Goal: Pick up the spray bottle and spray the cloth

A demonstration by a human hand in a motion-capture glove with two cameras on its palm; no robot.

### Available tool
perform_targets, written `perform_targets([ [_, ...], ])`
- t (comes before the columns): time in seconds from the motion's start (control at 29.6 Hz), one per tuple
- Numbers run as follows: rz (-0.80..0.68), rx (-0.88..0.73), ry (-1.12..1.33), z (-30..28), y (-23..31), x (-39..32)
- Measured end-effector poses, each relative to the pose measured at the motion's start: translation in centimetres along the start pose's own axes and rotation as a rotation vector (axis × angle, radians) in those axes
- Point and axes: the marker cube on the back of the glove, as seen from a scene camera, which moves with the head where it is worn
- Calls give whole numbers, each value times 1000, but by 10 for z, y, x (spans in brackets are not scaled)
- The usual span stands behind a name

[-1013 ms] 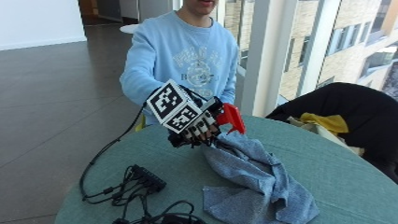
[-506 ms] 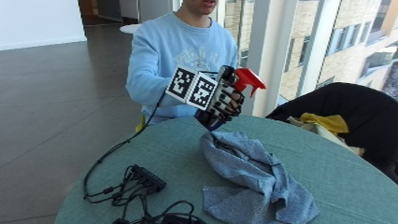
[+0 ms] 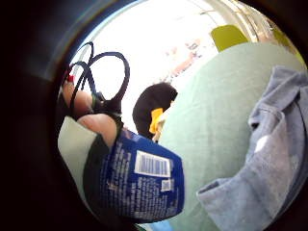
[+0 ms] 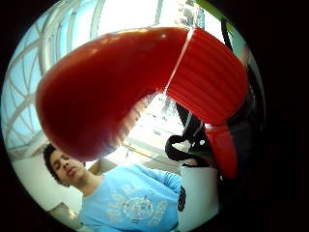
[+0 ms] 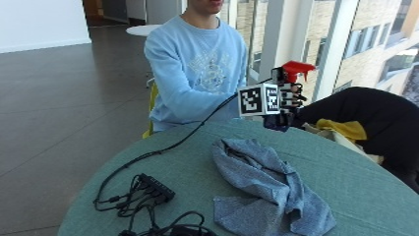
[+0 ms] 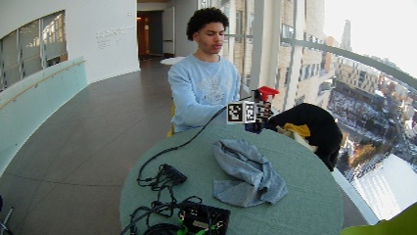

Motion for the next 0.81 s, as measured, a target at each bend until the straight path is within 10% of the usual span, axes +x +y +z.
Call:
perform_targets([
  [0.81,-63,-21,-94,90,-9,53],
])
